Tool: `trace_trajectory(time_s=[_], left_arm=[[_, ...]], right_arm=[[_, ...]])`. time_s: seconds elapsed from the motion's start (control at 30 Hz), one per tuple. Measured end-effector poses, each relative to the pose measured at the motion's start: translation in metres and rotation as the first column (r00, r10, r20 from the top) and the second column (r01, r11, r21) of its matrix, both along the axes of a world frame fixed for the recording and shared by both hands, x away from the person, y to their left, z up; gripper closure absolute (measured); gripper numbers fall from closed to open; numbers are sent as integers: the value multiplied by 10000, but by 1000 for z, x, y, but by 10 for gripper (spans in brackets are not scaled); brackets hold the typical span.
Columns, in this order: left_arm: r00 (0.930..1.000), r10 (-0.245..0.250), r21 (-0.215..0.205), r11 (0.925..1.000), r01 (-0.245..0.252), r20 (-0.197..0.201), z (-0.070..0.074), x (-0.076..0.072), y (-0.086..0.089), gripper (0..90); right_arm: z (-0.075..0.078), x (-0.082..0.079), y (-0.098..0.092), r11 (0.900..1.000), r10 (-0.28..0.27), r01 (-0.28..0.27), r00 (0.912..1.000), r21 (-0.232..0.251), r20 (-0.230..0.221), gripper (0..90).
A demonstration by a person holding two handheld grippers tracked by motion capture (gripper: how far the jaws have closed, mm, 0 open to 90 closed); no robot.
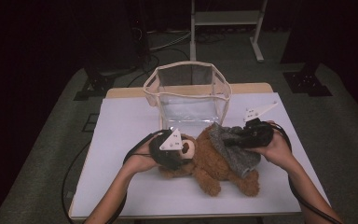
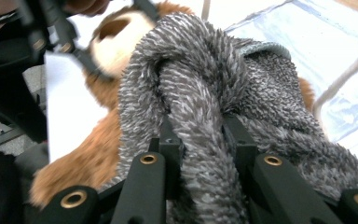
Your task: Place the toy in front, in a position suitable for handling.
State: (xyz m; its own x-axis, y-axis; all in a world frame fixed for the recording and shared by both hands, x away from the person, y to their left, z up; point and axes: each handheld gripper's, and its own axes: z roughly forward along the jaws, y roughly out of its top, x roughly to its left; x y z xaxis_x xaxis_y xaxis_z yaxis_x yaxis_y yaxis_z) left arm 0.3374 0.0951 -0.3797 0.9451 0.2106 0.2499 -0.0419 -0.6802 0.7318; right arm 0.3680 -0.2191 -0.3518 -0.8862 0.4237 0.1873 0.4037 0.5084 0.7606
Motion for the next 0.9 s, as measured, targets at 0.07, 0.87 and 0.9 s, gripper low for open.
trace_trajectory(time_s=[0.07,0.87,0.9], left_arm=[[9998,32,-67,10000,-34,-212,-1,0,3,235],[9773,-210,-1218,9925,-50,-2109,2,-3,16,174],[9772,-252,-1220,9925,-7,-2107,1,-5,15,175]], right_arm=[[-2,3,3,10000,38,-38,9999,-32,-132,717],[9,-51,22,9951,862,-810,9917,-566,952,724],[13,-49,26,9948,884,-825,9906,-589,1047,724]])
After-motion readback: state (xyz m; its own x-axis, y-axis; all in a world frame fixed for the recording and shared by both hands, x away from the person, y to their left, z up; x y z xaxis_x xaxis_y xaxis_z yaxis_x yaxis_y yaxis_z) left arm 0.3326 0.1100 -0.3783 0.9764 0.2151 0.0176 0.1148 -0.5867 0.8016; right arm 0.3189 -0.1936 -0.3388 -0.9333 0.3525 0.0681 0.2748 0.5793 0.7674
